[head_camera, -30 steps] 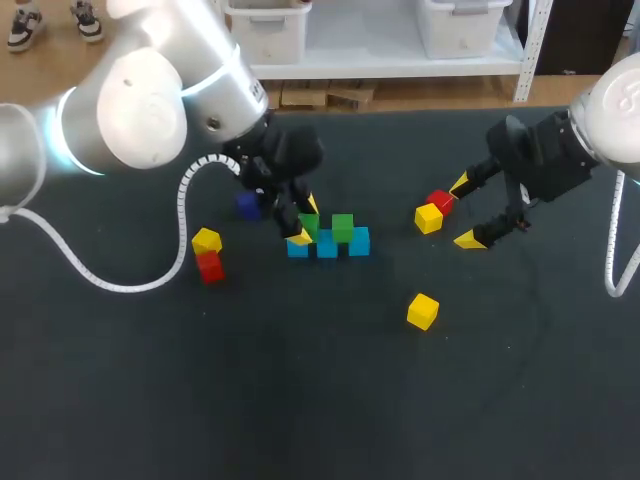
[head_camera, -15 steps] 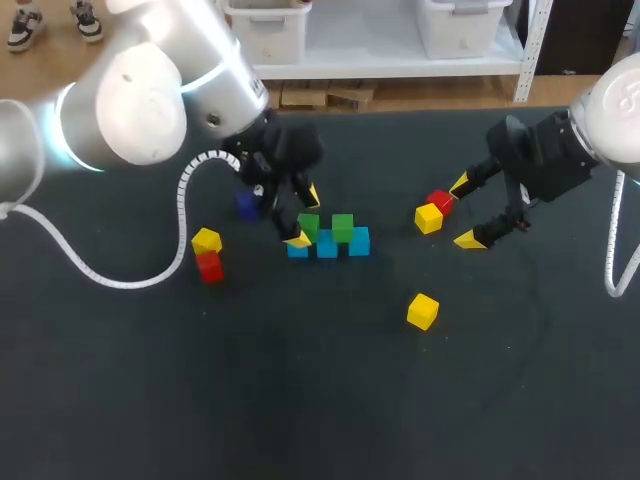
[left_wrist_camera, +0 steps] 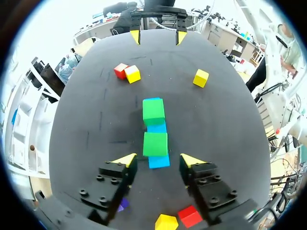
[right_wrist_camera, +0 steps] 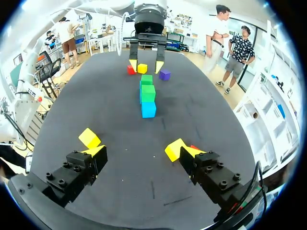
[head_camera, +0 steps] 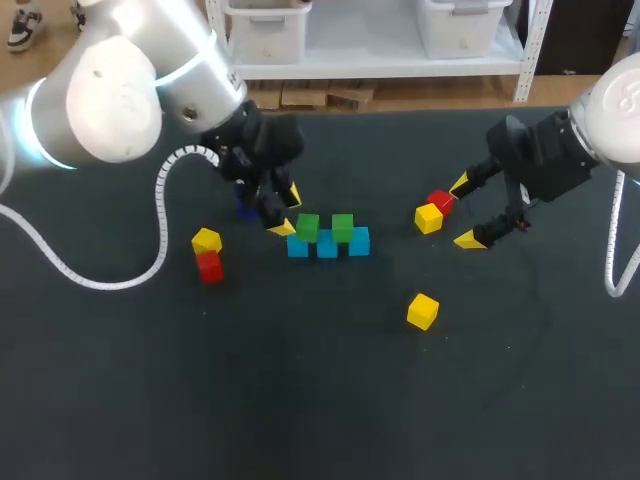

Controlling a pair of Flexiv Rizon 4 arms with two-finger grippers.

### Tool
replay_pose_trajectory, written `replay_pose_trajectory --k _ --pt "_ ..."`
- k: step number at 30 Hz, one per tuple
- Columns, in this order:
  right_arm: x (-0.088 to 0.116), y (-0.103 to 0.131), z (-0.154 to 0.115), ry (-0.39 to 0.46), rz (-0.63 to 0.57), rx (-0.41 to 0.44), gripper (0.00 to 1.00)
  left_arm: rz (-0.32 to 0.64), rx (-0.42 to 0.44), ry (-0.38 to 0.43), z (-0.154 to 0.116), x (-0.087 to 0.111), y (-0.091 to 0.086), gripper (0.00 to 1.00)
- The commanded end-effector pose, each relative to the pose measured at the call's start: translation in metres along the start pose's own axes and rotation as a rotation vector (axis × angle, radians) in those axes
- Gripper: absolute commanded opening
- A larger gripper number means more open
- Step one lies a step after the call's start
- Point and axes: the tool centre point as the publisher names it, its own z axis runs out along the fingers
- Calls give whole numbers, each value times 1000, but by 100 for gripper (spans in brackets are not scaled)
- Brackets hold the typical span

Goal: Place the blue cubes, place green cubes on the blue cubes, place the yellow cubes on the green cubes, then place the red cubes on the yellow cubes, and place purple cube on the red cubes.

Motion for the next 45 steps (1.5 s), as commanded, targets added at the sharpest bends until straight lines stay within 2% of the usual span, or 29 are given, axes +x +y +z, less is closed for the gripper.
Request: replay_pose_trajectory --k 1,45 --pt "0 0 1 -3 -1 -1 100 -1 -13 -7 1 6 -5 0" --pt "0 0 1 -3 -1 -1 100 -8 3 -23 15 4 -3 0"
